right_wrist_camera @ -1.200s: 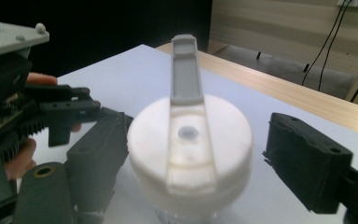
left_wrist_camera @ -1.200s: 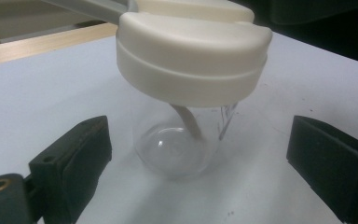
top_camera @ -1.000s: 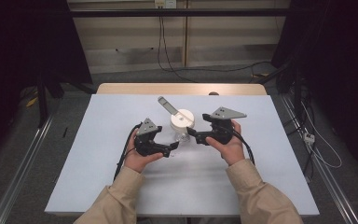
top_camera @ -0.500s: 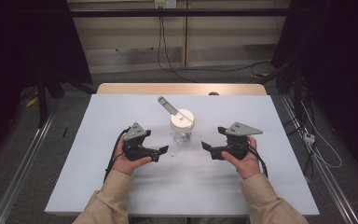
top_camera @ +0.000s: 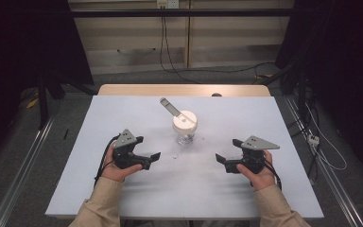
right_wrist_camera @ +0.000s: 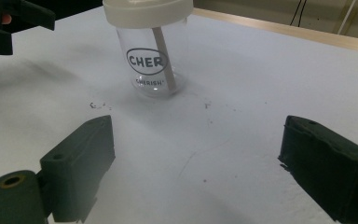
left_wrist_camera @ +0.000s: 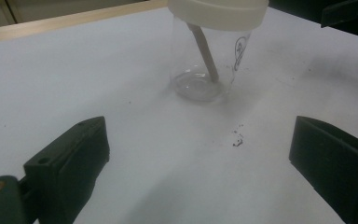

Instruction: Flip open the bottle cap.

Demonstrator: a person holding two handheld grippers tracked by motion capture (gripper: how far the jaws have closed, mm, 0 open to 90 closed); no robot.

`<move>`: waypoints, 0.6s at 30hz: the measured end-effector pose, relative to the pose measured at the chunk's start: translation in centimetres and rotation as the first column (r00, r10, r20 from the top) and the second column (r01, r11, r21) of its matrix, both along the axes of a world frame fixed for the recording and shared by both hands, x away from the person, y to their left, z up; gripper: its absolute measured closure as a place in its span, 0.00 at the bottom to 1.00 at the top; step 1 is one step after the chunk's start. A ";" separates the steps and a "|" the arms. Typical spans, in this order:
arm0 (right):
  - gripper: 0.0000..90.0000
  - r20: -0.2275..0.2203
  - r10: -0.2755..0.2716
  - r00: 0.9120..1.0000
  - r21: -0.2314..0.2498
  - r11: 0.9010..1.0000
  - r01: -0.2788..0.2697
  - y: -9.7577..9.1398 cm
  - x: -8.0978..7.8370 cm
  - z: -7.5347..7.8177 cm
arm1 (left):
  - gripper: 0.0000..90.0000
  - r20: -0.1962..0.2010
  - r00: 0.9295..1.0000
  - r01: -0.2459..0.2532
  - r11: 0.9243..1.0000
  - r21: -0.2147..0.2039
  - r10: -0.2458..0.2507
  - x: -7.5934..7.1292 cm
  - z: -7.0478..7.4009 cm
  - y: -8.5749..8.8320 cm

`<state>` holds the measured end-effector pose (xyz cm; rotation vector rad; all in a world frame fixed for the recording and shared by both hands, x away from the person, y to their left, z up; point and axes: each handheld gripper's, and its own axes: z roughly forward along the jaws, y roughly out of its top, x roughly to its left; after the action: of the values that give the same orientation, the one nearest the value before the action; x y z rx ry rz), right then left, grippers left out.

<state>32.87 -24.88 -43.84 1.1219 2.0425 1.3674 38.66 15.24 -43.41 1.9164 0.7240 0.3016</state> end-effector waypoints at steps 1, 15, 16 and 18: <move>0.11 -0.001 0.002 1.000 -0.004 1.000 -0.002 -0.1 -0.1 -0.1 | 0.05 0.004 1.000 0.000 1.000 0.002 0.000 -0.1 0.0 0.2; 0.11 -0.002 -0.016 1.000 -0.043 0.999 0.016 -1.7 -2.3 -1.0 | 0.05 0.000 1.000 -0.023 1.000 0.011 0.023 -1.1 -0.3 3.0; 0.10 -0.001 -0.019 1.000 -0.045 0.999 0.019 -1.9 -2.4 -1.0 | 0.05 -0.003 1.000 -0.028 1.000 0.013 0.028 -1.2 -0.3 3.2; 0.10 0.000 -0.022 1.000 -0.043 0.999 0.022 -2.4 -2.6 -1.0 | 0.05 -0.001 0.999 -0.034 0.999 0.016 0.034 -1.2 -0.4 3.6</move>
<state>30.28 -27.23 -44.88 1.1235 2.0444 1.3069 37.42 18.87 -43.79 1.9211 0.7578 0.3278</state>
